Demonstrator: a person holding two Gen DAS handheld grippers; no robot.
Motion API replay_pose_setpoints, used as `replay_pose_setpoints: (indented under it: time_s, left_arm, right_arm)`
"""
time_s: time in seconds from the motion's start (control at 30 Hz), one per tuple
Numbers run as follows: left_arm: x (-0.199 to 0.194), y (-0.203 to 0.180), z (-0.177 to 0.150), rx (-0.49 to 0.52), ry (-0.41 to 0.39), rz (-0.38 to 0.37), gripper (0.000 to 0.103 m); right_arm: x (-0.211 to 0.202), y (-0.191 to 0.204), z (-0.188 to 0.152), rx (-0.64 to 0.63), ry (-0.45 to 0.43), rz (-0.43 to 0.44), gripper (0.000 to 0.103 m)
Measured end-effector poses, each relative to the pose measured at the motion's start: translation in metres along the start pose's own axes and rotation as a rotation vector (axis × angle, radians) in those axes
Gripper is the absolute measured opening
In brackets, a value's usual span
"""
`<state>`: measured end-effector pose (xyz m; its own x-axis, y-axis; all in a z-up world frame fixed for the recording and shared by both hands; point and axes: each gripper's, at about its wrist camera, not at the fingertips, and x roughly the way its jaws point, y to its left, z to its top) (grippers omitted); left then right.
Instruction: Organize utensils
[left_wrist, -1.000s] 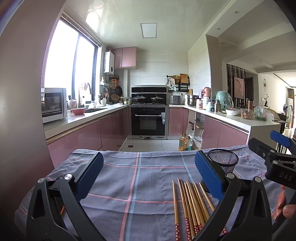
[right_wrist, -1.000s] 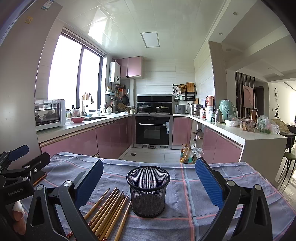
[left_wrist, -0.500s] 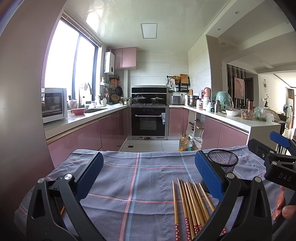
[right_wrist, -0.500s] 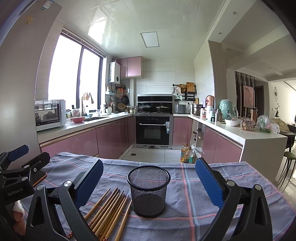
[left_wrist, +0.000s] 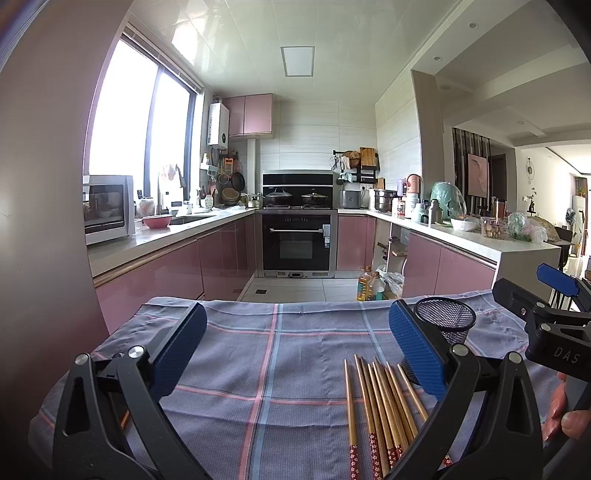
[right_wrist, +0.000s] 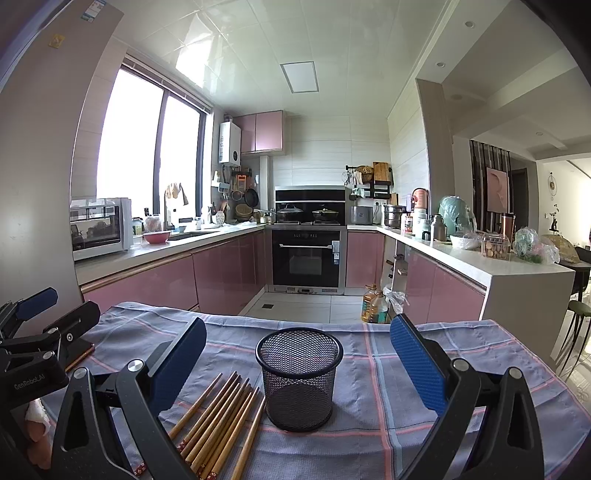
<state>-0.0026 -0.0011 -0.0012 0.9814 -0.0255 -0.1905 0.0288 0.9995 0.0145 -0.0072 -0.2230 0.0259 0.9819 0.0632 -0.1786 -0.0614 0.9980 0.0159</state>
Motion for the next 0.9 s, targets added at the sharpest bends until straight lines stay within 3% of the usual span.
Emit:
replay_pose_setpoints:
  time_s: [0.9]
  left_arm:
    - [0.0033,-0.0009,-0.0054,0.005,0.015,-0.007,0.097]
  right_arm:
    - [0.0018,0.0009,-0.0017,0.004,0.016,0.013,0.096]
